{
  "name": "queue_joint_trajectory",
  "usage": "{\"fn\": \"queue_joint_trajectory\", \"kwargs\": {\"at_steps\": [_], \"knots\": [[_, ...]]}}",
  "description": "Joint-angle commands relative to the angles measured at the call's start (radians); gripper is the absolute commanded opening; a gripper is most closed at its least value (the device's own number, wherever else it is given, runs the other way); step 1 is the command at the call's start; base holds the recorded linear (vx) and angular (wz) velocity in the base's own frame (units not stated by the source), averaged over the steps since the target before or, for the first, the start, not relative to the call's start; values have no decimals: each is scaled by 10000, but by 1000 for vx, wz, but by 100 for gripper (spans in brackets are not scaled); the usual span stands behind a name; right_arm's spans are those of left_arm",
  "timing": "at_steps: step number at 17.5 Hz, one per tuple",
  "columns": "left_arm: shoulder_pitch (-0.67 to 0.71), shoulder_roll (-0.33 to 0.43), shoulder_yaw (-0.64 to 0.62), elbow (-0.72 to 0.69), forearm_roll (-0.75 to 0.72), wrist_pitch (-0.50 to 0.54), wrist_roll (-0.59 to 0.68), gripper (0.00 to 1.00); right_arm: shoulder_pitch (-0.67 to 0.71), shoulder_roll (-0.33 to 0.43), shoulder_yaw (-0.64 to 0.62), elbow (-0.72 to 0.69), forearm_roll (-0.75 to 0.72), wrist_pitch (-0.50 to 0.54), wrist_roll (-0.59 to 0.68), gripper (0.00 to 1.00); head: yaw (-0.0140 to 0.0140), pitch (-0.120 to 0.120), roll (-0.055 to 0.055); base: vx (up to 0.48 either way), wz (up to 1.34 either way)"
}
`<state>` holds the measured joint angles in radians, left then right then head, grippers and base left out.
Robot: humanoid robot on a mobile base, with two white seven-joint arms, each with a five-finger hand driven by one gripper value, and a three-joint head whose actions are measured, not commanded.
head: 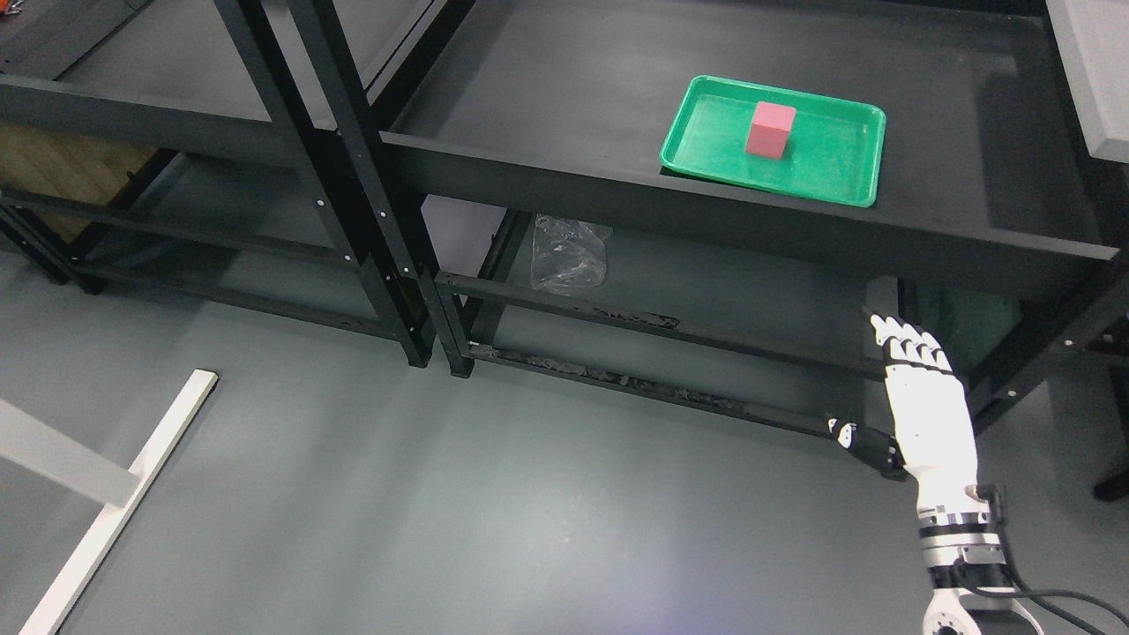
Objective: Pick pink block from left shelf to tray
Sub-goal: 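Reach the right hand into the green tray toward the pink cube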
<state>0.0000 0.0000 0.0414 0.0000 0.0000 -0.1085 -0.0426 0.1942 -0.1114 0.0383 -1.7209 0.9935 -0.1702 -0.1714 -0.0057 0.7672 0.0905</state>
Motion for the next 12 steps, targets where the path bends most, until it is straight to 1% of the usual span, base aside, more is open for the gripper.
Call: {"fn": "queue_joint_trajectory", "kwargs": {"at_steps": [1, 12], "knots": [[-214, 175, 0, -175, -15, -4, -3, 100, -55, 71, -15, 13, -10, -1, 11, 99, 0, 0, 0, 341, 63], [-214, 175, 0, -175, -15, -4, -3, 100, -85, 179, -30, 28, -25, 61, 27, 99, 0, 0, 0, 293, 68]]}}
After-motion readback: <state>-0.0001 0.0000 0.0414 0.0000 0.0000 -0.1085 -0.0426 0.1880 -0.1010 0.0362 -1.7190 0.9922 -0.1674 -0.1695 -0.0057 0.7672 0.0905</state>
